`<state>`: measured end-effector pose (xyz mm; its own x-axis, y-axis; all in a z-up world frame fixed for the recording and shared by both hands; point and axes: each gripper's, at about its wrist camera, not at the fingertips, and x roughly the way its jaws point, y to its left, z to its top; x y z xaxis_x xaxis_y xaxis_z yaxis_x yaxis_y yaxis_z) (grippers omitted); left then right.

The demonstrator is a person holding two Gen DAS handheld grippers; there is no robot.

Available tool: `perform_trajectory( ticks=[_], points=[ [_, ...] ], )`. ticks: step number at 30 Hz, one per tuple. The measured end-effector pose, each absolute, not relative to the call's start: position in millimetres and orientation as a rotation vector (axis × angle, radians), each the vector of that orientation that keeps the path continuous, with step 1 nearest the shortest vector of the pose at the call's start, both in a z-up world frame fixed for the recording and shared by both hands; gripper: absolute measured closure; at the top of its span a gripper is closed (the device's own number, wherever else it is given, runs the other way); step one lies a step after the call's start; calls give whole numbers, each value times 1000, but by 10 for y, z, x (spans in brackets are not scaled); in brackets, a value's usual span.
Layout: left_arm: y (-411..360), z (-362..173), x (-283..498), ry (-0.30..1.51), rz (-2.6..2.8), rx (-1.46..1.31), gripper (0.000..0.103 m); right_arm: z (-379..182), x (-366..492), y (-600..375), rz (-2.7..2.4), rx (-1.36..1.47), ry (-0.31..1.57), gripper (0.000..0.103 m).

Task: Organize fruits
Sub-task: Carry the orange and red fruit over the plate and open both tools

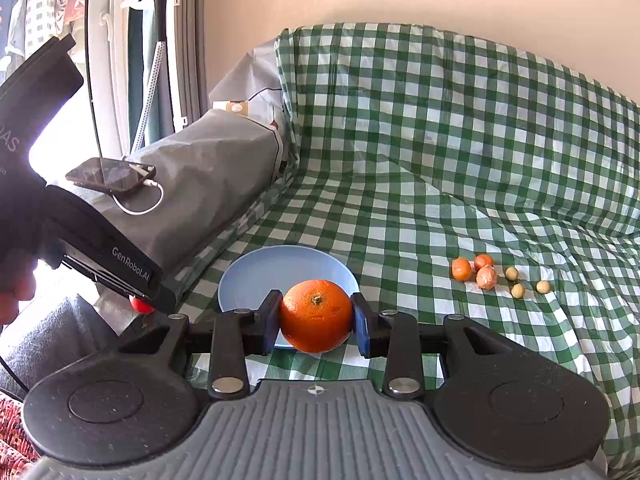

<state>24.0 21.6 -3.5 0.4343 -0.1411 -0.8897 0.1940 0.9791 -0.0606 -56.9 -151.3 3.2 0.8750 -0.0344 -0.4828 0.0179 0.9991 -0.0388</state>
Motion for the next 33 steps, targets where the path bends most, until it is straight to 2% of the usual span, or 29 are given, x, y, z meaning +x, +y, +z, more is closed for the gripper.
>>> perform_trajectory(
  ticks=[19, 33],
  points=[
    [-16, -345, 1098, 1139, -210, 44, 69, -335, 360, -1505, -25, -57, 608, 65],
    [-246, -1022, 1842, 1218, -172, 134, 69, -808, 1202, -1515, 18, -74, 730, 65]
  ],
)
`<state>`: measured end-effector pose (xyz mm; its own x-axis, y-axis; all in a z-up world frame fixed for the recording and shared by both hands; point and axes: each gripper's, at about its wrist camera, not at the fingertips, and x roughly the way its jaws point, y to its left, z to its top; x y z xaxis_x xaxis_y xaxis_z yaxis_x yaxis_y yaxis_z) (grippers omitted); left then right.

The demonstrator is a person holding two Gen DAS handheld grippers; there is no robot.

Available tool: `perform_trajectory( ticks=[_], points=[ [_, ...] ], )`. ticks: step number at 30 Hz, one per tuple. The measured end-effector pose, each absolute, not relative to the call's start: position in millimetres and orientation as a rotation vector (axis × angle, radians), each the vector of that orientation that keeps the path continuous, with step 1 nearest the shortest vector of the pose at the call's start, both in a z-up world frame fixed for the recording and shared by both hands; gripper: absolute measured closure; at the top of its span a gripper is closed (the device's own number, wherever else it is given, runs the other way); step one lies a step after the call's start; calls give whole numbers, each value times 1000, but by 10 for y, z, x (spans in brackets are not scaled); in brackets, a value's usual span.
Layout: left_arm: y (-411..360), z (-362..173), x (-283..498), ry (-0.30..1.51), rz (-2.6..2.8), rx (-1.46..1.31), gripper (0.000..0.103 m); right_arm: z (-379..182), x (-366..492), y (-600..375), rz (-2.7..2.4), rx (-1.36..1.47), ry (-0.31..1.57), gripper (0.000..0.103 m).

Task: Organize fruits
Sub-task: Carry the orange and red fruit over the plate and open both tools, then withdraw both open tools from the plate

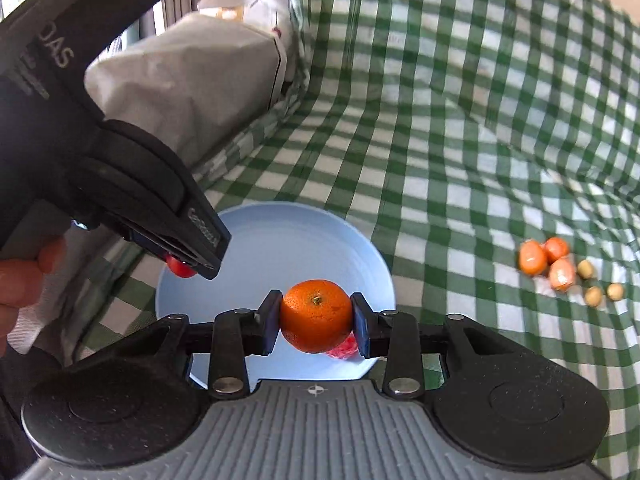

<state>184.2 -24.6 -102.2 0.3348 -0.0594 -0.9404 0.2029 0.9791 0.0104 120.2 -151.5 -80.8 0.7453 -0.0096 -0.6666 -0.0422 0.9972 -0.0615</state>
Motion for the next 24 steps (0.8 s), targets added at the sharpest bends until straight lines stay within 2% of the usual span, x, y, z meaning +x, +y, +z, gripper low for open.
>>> perform_trajectory(
  ticks=[4, 5, 6, 8, 10, 13, 18, 24],
  points=[
    [-258, -1113, 1906, 1224, -163, 162, 69, -924, 1328, -1509, 23, -86, 759, 65],
    [-255, -1103, 1911, 1216, -165, 163, 63, -943, 1358, -1509, 25, -86, 764, 65],
    [-253, -1076, 1913, 1207, -175, 161, 56, -956, 1388, -1508, 29, -86, 765, 65],
    [-229, -972, 1884, 1170, -195, 146, 15, -941, 1436, -1513, 32, -87, 759, 63],
    [-203, -814, 1793, 1104, -195, 134, 0, -868, 1425, -1528, 39, -86, 734, 43],
    [-183, -596, 1598, 1048, -231, 158, 0, -711, 1290, -1551, 11, -95, 692, 19],
    [-100, -402, 1151, 1026, -215, 204, 0, -495, 805, -1615, 5, -59, 713, 11],
    [94, -332, 573, 1031, -146, 233, 0, -328, 176, -1566, 5, -32, 720, 7]
  ],
)
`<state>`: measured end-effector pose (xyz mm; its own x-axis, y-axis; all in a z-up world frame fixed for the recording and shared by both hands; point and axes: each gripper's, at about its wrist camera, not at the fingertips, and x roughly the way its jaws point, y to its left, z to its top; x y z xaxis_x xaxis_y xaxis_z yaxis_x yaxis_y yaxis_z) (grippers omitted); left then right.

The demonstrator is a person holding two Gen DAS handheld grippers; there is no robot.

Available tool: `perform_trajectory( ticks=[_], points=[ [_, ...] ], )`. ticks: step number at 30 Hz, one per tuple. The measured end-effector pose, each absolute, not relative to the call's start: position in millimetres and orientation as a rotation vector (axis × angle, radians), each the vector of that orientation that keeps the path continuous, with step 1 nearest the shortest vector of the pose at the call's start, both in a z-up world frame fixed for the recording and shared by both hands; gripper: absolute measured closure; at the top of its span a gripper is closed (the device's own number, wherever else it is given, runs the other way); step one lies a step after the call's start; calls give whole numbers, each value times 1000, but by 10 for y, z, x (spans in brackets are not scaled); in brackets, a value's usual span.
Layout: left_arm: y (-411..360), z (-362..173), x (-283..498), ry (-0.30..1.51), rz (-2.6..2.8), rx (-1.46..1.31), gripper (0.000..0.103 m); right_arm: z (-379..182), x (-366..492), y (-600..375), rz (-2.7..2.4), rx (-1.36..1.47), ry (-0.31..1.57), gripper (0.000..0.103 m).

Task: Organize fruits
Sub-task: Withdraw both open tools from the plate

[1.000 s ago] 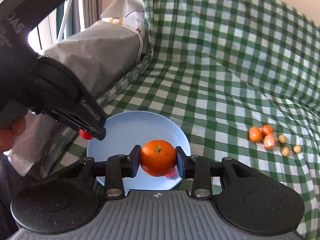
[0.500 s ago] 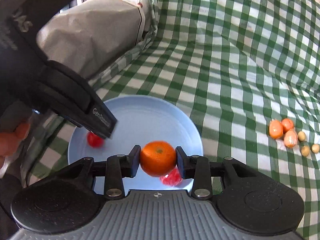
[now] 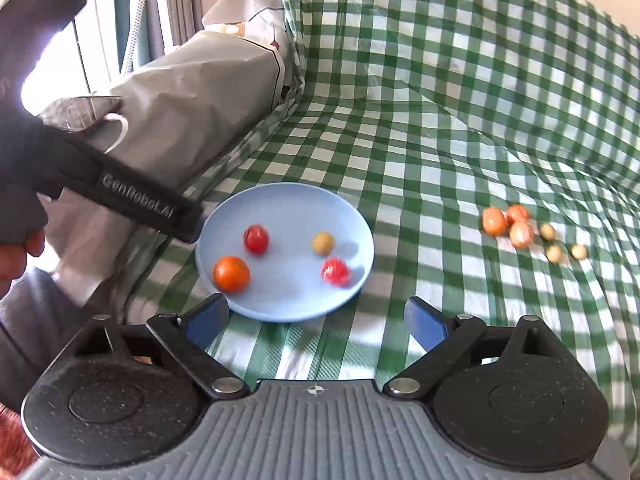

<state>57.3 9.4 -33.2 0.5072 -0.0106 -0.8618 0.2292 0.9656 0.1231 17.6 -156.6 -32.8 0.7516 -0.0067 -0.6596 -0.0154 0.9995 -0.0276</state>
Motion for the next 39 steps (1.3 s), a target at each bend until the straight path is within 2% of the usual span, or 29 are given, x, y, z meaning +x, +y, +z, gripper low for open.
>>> perform_trajectory(
  ticks=[17, 39],
  points=[
    [103, 60, -216, 903, -136, 266, 0, 90, -629, -1477, -9, -64, 500, 5],
    [126, 122, -315, 882, -135, 271, 0, 126, -735, -1427, -11, -66, 477, 4]
  ],
)
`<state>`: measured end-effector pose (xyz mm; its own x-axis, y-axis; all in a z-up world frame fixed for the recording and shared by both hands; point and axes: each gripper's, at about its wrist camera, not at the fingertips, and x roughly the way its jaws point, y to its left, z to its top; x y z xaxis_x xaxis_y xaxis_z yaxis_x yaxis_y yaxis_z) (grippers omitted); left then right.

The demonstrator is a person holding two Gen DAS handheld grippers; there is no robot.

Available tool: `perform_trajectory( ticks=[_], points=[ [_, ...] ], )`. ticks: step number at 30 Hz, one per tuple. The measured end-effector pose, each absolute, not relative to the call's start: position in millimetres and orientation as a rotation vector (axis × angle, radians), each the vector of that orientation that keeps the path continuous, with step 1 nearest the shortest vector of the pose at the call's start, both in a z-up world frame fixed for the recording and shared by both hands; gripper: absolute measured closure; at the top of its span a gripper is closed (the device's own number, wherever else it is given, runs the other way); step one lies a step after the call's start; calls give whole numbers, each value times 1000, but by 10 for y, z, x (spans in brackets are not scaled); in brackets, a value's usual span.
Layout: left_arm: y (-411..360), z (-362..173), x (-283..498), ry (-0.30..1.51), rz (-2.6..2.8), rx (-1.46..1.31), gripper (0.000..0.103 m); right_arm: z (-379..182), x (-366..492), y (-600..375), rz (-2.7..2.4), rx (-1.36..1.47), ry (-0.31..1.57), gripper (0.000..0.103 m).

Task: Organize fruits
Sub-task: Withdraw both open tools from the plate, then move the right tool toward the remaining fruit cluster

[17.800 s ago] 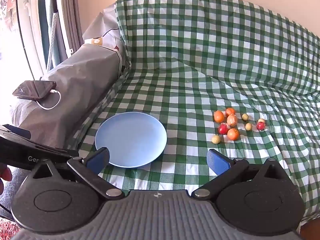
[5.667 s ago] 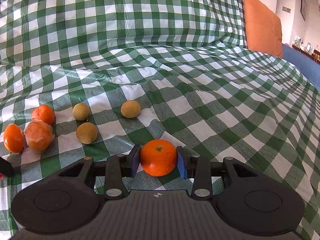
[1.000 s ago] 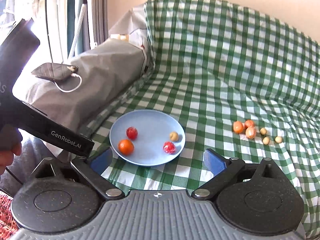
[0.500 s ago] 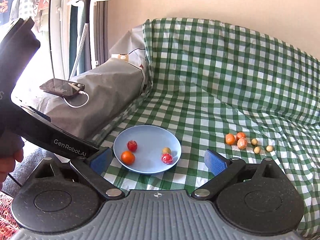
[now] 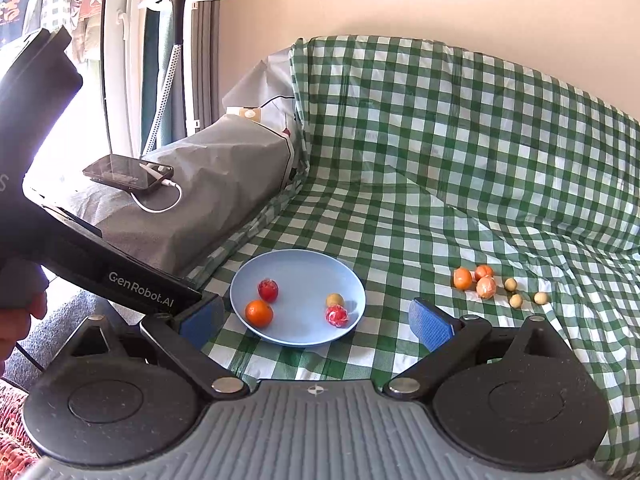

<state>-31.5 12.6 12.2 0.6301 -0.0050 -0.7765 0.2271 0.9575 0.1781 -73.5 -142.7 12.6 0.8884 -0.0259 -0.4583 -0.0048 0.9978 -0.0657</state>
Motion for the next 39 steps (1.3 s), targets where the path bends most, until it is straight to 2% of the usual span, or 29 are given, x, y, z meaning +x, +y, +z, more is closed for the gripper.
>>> perform_trajectory(
  ticks=[39],
  points=[
    [-119, -318, 296, 1038, -130, 325, 0, -254, -217, -1711, 13, 28, 644, 4]
  ],
)
